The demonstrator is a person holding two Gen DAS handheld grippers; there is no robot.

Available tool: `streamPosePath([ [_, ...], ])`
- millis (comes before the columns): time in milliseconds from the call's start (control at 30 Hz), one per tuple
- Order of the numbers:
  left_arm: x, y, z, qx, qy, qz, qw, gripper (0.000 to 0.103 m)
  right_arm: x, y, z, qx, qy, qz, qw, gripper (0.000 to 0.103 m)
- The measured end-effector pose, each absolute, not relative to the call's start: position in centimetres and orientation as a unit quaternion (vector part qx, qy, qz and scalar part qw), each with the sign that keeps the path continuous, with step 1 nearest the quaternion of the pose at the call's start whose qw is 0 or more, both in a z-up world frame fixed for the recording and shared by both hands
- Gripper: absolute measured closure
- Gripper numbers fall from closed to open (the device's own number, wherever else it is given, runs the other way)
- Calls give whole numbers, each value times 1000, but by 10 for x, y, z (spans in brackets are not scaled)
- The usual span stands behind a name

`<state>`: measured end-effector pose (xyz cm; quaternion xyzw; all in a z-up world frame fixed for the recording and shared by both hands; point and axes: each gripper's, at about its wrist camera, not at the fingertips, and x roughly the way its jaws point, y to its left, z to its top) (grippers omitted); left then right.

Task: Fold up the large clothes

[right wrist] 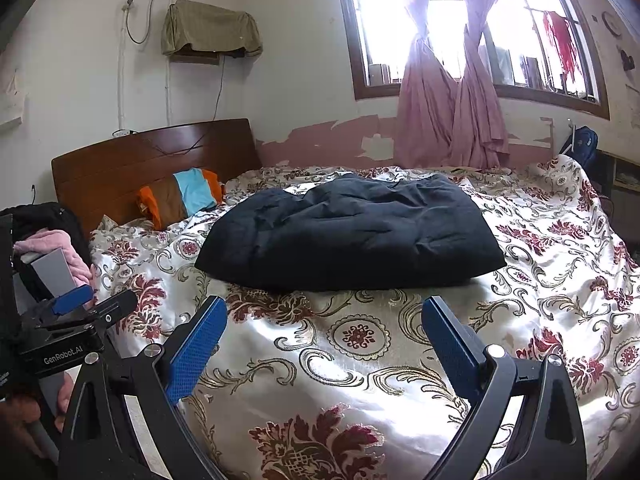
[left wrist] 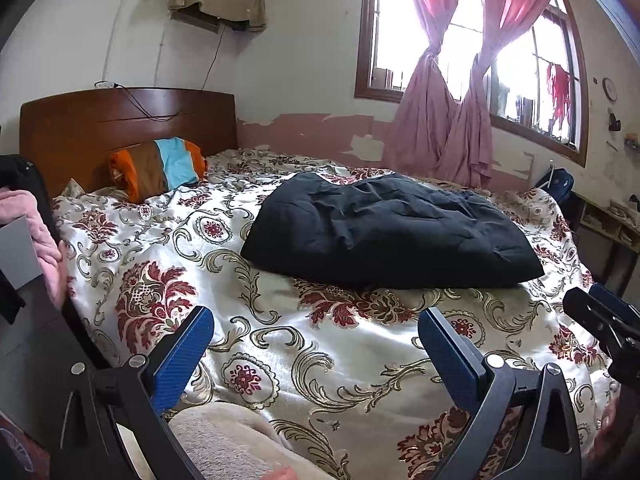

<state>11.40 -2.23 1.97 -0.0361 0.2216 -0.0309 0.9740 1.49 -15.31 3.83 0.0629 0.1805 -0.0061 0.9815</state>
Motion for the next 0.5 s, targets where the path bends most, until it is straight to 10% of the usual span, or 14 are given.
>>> streamPosePath([
  [500, 123, -24, 9, -36, 242, -37, 969, 0, 28, -163, 26, 77, 201, -14, 976, 7],
])
